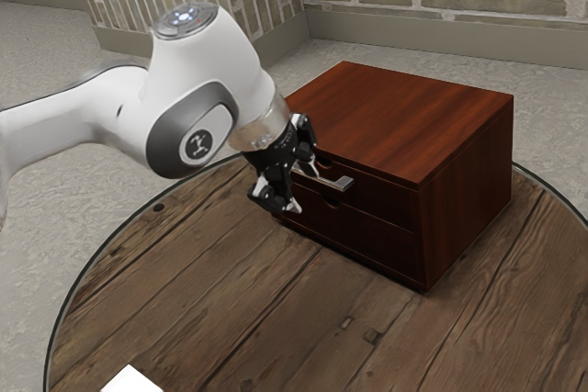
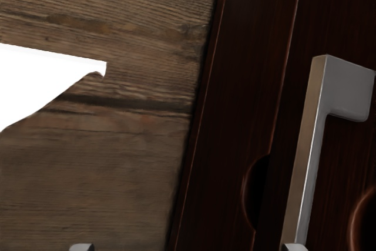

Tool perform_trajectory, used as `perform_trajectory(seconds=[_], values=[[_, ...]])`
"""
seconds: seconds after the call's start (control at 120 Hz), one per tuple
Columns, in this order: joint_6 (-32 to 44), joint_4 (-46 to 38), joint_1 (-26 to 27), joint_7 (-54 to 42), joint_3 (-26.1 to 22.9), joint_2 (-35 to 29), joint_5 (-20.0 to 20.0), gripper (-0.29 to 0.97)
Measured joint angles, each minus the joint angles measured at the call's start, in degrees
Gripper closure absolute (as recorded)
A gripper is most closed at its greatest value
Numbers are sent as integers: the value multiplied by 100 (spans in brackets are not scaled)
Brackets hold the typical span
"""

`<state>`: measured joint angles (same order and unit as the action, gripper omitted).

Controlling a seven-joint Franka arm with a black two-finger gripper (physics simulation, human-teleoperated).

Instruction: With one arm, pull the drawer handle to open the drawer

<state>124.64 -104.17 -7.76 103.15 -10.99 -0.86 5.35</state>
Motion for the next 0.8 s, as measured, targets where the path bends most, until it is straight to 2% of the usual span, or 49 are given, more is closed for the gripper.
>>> perform_trajectory(seconds=[0.133,0.35,0.8], values=[[105,12,-45,55,7,28,88,30],[246,383,-88,123,21,478,128,31],[64,320,-117,147,87,478,187,40]])
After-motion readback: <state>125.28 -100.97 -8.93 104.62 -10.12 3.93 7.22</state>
